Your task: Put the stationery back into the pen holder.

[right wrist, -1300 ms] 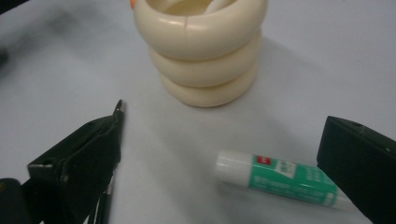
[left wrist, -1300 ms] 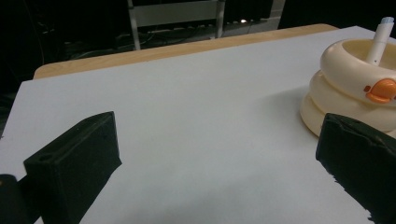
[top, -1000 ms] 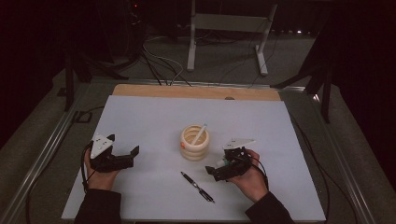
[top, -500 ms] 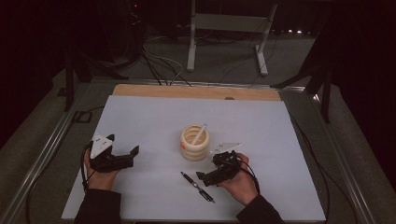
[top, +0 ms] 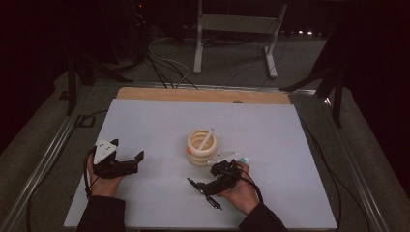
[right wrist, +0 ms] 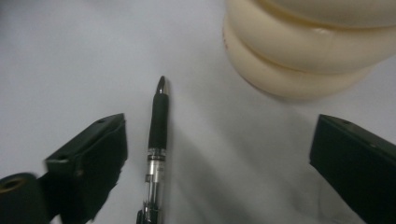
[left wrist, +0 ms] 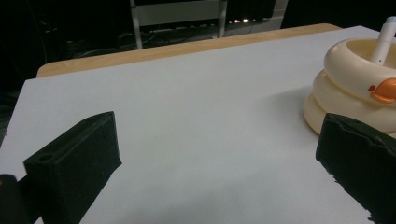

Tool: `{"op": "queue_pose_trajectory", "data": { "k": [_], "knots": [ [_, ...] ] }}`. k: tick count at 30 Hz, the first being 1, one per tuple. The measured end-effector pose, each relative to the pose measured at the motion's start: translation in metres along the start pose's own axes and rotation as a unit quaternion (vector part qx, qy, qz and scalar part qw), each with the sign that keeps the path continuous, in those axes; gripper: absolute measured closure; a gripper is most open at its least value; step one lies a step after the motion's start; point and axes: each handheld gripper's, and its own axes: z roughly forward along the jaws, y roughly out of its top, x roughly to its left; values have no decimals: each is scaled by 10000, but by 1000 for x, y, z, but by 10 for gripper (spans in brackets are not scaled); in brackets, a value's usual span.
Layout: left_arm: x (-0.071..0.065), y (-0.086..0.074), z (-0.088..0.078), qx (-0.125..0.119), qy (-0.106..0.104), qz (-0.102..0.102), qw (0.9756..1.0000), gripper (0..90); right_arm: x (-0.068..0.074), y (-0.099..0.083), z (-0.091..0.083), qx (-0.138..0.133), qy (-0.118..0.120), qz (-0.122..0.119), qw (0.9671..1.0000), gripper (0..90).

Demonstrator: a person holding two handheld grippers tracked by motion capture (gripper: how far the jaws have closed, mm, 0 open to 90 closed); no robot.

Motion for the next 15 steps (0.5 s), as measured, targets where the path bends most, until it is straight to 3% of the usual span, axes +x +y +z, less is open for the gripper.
{"op": "queue_pose_trajectory", "data": {
  "k": [3, 7, 12, 15],
  "knots": [
    [0, 0, 0, 6, -4, 2, 10000, 0, 3, 0, 3, 68, -34, -35, 10000, 93],
    [0, 0, 0, 2, 5, -6, 10000, 0, 9, 0, 9, 163, 102, -206, 9996, 340],
    [0, -1, 0, 23, 11, 7, 10000, 0, 15, 0, 16, 310, 432, -384, 9978, 550],
    [-1, -1, 1, 31, 8, 27, 10000, 0, 19, -1, 23, 526, 395, -513, 9965, 684]
  ]
}}
